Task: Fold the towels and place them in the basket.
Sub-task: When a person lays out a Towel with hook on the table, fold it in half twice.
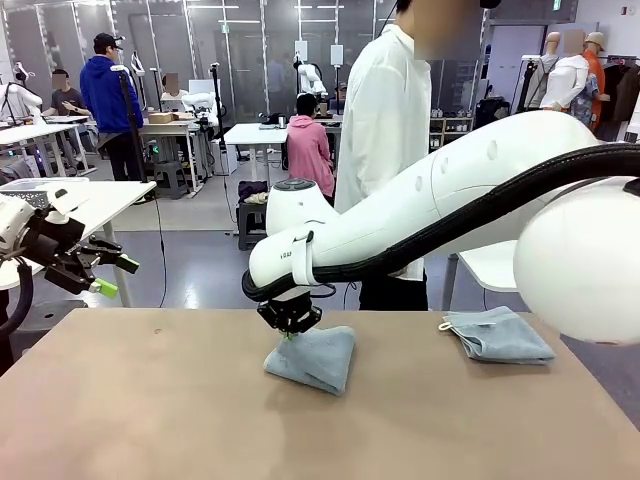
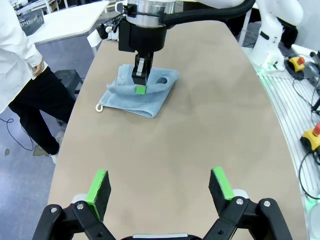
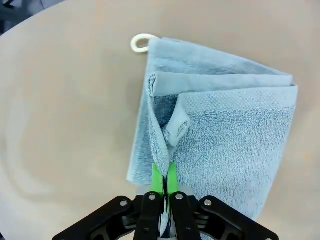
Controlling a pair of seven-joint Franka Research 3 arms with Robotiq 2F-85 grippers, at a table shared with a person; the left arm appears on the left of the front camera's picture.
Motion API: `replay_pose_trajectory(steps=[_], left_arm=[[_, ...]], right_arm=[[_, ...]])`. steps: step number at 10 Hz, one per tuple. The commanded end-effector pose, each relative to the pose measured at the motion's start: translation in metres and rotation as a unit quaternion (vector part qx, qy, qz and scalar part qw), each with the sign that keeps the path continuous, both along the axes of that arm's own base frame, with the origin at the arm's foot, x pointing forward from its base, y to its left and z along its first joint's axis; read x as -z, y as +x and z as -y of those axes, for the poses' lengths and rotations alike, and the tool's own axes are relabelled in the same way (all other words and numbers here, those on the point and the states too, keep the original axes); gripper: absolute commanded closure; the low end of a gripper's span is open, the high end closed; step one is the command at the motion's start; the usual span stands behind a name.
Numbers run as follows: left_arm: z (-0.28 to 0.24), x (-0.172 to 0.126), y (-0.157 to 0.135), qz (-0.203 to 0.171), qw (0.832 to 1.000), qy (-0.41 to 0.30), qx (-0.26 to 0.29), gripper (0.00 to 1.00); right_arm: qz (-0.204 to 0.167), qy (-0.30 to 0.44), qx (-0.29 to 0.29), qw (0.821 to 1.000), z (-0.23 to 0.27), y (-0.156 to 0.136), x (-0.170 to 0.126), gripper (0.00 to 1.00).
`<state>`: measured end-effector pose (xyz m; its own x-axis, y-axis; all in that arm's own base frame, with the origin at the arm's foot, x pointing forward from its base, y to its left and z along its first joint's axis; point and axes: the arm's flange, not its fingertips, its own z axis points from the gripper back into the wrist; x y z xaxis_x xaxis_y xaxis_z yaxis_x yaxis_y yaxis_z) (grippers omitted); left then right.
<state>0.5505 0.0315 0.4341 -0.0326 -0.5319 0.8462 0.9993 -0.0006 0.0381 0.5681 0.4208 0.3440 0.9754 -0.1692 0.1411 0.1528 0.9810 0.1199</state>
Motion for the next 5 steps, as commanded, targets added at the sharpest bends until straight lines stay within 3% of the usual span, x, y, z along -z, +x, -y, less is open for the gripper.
replay_pose_trajectory(steps=[1,2,3,4,5], left_arm=[[0.000,-0.002,-0.001,0.002,1.000,0.001,0.000,0.00],[0.000,-0.002,-0.001,0.002,1.000,0.001,0.000,0.00],[0.000,-0.002,-0.001,0.002,1.000,0.001,0.000,0.00],[0.000,-0.002,-0.001,0.002,1.000,0.001,0.000,0.00],[0.000,-0.002,-0.001,0.002,1.000,0.001,0.000,0.00]], right_arm=[[0.024,0.023,0.016,0.999,-0.002,-0.001,0.006,0.83],[0.051,0.030,0.023,0.998,0.000,-0.002,0.007,0.77],[0.067,0.031,0.031,0.997,0.003,-0.002,0.007,0.63],[0.068,0.035,0.030,0.997,0.008,-0.002,0.006,0.57],[0.065,0.037,0.030,0.997,0.015,-0.003,0.004,0.43]])
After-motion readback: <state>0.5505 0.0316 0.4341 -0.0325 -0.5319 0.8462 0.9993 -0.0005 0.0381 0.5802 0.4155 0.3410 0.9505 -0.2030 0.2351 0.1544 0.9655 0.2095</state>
